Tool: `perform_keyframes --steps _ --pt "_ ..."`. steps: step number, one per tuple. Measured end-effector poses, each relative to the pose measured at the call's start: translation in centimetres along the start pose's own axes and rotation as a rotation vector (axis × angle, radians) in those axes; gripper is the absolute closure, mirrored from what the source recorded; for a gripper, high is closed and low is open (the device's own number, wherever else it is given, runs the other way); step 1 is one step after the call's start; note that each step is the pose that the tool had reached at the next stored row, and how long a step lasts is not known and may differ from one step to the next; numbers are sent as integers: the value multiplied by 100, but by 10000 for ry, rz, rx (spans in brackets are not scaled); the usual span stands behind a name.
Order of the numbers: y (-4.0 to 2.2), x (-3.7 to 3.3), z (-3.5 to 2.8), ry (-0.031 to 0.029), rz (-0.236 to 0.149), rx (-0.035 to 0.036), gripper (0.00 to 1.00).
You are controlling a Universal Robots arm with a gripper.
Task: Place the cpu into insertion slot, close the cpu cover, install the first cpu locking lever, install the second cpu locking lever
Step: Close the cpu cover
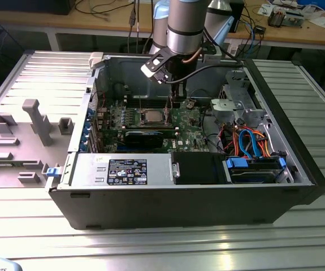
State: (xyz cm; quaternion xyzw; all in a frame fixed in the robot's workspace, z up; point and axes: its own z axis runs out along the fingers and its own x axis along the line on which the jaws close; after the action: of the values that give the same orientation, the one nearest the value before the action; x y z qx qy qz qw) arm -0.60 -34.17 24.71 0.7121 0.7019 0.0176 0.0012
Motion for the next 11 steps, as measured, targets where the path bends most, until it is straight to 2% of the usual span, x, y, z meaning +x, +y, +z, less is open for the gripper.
perform_keyframes --steps 11 --pt "-35 0 3 8 -1 2 89"
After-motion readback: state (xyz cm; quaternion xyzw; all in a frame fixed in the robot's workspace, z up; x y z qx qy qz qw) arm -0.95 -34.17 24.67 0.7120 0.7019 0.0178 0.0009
